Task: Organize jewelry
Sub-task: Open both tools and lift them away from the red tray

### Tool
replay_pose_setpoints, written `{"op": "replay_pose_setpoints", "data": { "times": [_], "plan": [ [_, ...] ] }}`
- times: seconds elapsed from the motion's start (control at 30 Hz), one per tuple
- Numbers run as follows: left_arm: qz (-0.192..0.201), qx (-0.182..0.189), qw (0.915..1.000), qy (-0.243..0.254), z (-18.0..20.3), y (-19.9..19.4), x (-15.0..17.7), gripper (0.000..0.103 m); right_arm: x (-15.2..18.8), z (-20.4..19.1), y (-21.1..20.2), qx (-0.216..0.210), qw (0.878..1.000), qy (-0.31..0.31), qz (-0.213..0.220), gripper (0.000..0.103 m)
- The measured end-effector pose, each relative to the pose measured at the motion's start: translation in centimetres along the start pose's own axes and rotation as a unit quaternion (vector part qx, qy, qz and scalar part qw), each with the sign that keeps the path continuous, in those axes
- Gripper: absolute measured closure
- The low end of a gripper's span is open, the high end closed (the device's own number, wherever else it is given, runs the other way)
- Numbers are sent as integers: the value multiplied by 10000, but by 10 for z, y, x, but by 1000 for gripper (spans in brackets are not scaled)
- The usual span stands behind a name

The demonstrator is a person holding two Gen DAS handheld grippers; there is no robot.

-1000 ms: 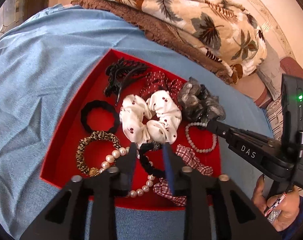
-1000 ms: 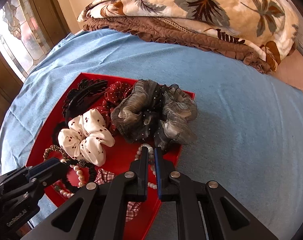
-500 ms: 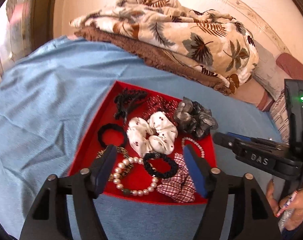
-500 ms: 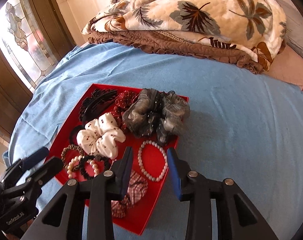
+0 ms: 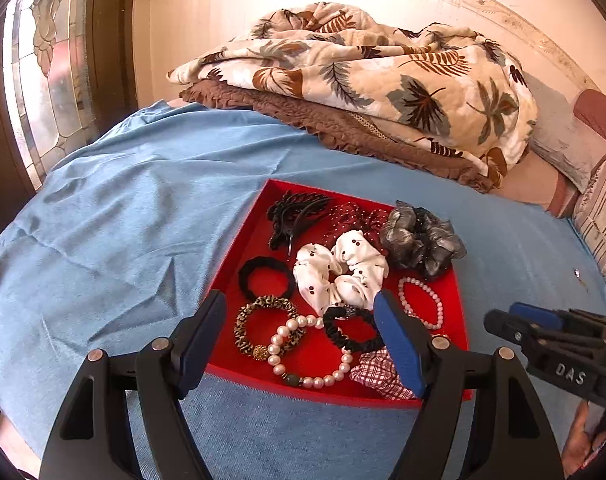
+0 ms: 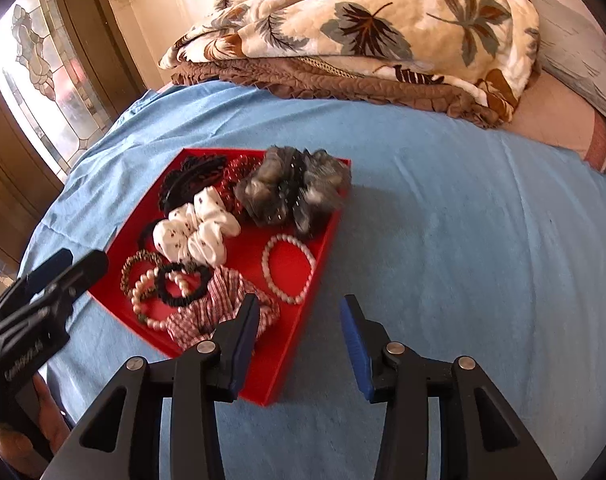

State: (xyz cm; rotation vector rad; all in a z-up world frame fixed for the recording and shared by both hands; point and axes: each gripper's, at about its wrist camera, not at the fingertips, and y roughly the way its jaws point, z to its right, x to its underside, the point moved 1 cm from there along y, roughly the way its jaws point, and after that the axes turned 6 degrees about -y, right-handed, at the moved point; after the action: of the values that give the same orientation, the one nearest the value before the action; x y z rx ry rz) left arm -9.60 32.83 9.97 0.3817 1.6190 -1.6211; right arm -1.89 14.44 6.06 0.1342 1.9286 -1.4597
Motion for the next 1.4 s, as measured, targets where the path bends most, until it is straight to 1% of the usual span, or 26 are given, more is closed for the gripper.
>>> {"op": "replay_pose_setpoints", "data": {
  "times": [0.17,0.33,0.47,0.73,0.93,1.17,1.2,1.27,1.33,1.4],
  "plan": [
    [19,-86,10000,46,2,-1,3,28,13,5,-3,46,10000,46,-41,53],
    [14,-171,9998,98,4,-1,6,28,23,6,-5,104,9999,21,-80,52],
    [5,-194,9997,111,5,0,7,28,29,5,-5,139,9999,0,-90,48],
    [-39,-221,9997,115,4,2,8,28,40,3,-1,164,9998,-37,-143,47],
    [-97,-246,9996,81,2,5,9,28,50,4,0,180,9997,-76,-173,44],
    [-87,-308,9994,145,3,7,14,28,61,12,-4,176,9997,58,-155,44],
    [-63,-325,9994,139,3,5,14,28,64,14,-6,178,9997,82,-141,44],
    [119,-420,9990,106,4,-2,16,28,69,16,-10,197,9997,103,-105,43],
    [439,-598,9972,113,6,-16,18,27,76,19,-16,234,9997,105,-59,43],
    [749,-789,9940,89,7,-31,23,15,82,23,-23,265,9996,108,-14,43]
  ]
}}
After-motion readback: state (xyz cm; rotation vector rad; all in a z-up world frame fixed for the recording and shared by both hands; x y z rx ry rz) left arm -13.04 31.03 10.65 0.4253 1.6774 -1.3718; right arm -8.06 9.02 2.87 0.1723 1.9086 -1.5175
